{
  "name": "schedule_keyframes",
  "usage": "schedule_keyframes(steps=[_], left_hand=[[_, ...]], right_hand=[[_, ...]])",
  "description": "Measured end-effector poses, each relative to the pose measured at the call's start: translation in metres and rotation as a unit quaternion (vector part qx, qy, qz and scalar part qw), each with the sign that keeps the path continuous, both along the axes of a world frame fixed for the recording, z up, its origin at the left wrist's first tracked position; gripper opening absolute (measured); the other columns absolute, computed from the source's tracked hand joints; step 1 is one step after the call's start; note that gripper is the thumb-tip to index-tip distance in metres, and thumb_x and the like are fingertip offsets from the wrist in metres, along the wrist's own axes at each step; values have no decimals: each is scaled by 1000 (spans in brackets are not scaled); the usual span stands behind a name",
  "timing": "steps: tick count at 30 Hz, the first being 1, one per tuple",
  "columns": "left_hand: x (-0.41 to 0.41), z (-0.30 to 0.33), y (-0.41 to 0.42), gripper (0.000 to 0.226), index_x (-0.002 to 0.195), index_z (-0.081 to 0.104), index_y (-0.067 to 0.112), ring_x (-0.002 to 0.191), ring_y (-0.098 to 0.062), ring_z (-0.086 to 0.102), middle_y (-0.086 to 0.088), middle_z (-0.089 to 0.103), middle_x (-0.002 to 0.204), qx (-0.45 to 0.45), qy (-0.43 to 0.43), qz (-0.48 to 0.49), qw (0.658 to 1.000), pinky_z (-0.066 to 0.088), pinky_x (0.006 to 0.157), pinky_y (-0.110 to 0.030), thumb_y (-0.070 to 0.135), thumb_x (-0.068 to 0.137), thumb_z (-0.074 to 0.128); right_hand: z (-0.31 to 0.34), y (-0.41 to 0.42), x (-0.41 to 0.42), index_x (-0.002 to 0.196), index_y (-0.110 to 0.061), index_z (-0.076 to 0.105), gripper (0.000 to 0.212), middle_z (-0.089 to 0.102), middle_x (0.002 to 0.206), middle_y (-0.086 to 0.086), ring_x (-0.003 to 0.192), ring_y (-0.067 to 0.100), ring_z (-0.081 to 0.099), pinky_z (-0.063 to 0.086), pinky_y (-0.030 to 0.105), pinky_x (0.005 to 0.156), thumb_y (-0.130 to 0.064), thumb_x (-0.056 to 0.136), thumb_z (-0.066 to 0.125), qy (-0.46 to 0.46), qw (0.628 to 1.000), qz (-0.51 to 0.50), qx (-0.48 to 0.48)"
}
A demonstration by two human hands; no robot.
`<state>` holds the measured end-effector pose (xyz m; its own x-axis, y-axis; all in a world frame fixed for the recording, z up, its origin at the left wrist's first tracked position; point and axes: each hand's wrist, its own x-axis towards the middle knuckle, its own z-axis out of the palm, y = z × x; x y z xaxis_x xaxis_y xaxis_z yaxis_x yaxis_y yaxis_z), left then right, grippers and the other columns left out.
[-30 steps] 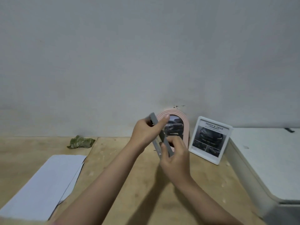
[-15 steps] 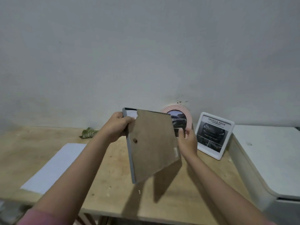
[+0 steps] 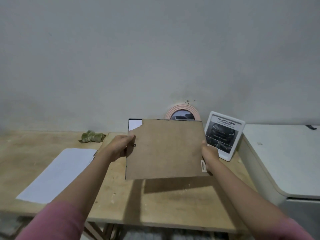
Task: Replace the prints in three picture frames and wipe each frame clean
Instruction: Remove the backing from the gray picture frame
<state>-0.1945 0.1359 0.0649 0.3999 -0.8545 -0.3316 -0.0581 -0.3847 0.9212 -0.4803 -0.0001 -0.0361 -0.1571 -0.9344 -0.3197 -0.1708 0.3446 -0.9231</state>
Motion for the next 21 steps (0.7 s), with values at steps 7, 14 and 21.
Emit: schedule_keyframes(steps=[7,14,21], left_hand=[[1,-93,16,15,80,58,10,59,-14,52,-5,57,70,95,-39,-22,995,45,52,-20,3,92,54],[15,-162,22,19,64,59,8,66,-19,53,-6,57,63,143,-155,12,977,39,62,-28,9,77,73],[13,-191,27,13,73,60,14,73,-20,55,-4,61,72,130,-233,-27,963,33,63,-24,16,81,69]], right_hand=[[-43,16,-6,99,-1,61,52,65,92,13,79,33,61,52,37,73,-51,90,46,81,992,-42,92],[-81,39,3,100,5,64,43,65,100,20,84,35,59,49,35,72,-35,94,50,198,973,-32,112],[-106,49,14,96,-4,63,23,58,106,19,91,37,57,49,40,81,-21,91,48,257,961,-39,92]])
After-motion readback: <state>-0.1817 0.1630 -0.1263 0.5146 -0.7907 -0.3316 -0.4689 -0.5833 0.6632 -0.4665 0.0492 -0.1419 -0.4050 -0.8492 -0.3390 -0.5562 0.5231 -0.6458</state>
